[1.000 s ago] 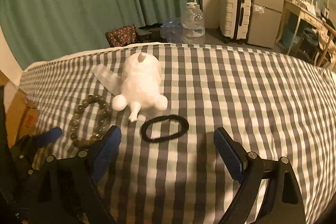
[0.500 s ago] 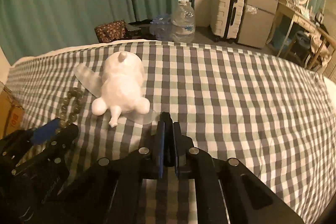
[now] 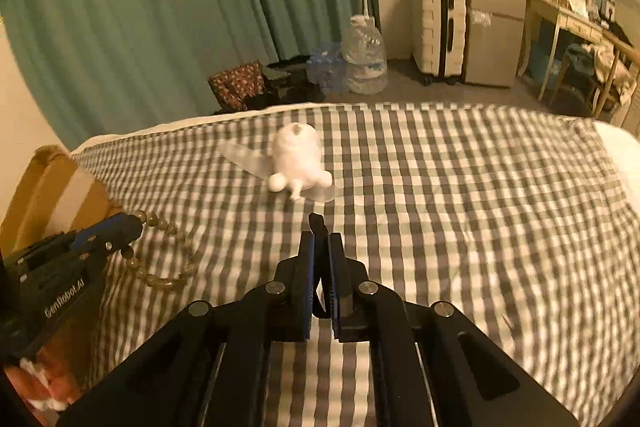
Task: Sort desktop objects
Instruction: 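Grasp the bead bracelet with the left tool, then carry the bracelet into the cardboard box and open the left tool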
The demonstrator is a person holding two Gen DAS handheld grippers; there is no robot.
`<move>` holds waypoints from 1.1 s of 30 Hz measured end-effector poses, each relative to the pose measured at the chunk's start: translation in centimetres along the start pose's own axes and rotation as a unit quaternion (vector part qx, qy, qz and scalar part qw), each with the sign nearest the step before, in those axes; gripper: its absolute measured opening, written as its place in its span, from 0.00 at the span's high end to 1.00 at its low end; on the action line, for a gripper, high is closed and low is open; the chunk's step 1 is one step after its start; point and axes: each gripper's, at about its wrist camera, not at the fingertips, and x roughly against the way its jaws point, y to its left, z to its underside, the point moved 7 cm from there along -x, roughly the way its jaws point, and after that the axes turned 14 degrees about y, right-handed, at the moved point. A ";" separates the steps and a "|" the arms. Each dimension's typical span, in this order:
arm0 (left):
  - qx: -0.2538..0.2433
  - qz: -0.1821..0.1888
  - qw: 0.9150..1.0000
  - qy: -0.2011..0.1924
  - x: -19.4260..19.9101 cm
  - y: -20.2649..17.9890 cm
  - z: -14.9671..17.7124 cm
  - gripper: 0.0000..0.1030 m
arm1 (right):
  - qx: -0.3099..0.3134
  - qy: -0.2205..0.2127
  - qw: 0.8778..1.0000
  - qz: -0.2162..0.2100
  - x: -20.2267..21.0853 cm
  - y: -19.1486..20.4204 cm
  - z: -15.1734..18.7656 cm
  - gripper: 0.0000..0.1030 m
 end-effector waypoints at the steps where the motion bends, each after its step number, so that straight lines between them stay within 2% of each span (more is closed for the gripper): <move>1: 0.000 0.002 1.000 0.000 0.5 -0.1 0.5 0.90 | 0.000 -0.003 1.000 -0.003 0.7 0.2 0.6 0.94; 6: -0.002 0.005 1.000 0.002 2.9 0.4 3.1 0.90 | 0.003 -0.003 1.000 -0.008 2.9 0.7 2.6 0.94; 13: -0.018 0.005 1.000 -0.011 7.0 -0.1 4.8 0.90 | 0.018 -0.014 1.000 -0.012 6.3 2.2 4.3 0.94; 18: 0.015 0.027 0.999 -0.033 10.9 1.3 4.8 0.89 | 0.046 -0.027 0.999 -0.010 9.0 4.9 5.2 0.94; 24: 0.036 0.023 0.997 -0.064 16.4 5.0 3.5 0.89 | 0.099 -0.044 0.994 -0.032 11.6 10.7 4.8 0.94; 29: 0.061 0.010 0.996 -0.070 18.9 9.8 2.4 0.89 | 0.157 -0.053 0.982 -0.093 13.2 18.4 3.7 0.94; 33: 0.071 -0.023 0.994 -0.074 20.1 14.3 2.3 0.89 | 0.200 -0.043 0.967 -0.150 13.0 24.8 3.2 0.94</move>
